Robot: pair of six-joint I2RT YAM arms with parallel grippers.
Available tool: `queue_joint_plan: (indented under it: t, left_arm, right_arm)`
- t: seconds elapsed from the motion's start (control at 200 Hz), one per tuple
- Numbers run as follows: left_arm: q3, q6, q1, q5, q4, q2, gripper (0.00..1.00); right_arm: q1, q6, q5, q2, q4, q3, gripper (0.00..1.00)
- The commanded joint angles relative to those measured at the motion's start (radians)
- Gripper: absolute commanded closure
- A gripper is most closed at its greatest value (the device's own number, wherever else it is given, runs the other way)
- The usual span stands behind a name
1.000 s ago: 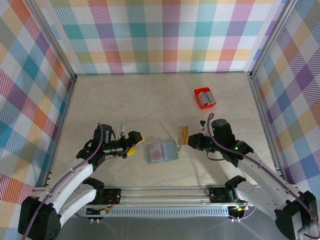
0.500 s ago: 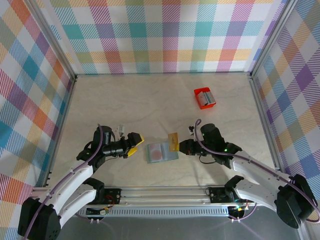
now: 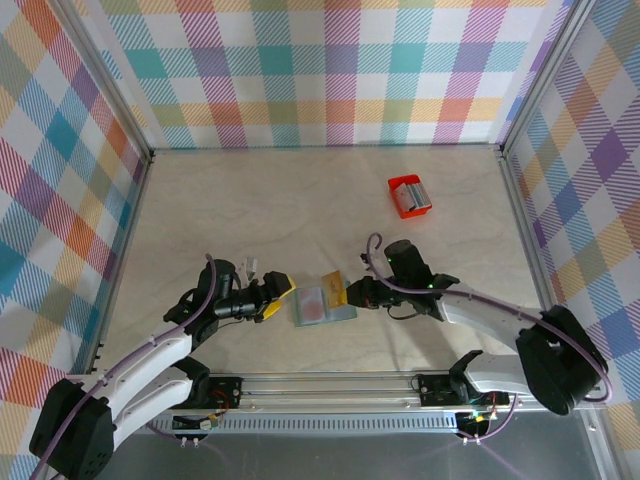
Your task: Put the credit cards into the card holder
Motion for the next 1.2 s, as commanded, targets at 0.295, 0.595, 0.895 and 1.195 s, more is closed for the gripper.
queue_joint_plan:
  t: [0.295, 0.595, 0.895, 1.195]
  left_arm:
    - [0.062, 0.083, -0.053, -0.122, -0.086, 0.018, 0.15]
    - [0.031, 0.045, -0.097, -0.108, 0.042, 0.109, 0.16]
    - [0.048, 0.027, -0.126, -0.096, 0.125, 0.19, 0.17]
    - [0.053, 0.019, -0.143, -0.089, 0.2, 0.289, 0.17]
  right_arm:
    - [-0.034, -0.076, -0.033, 0.083, -0.093, 0.096, 1.0]
    - [-0.03, -0.042, -0.014, 0.118, -0.003, 0.025, 1.0]
    - [-0.003, -0.036, 0.02, 0.102, 0.072, -0.03, 1.0]
    - [-0.003, -0.013, 0.044, 0.118, 0.091, -0.05, 1.0]
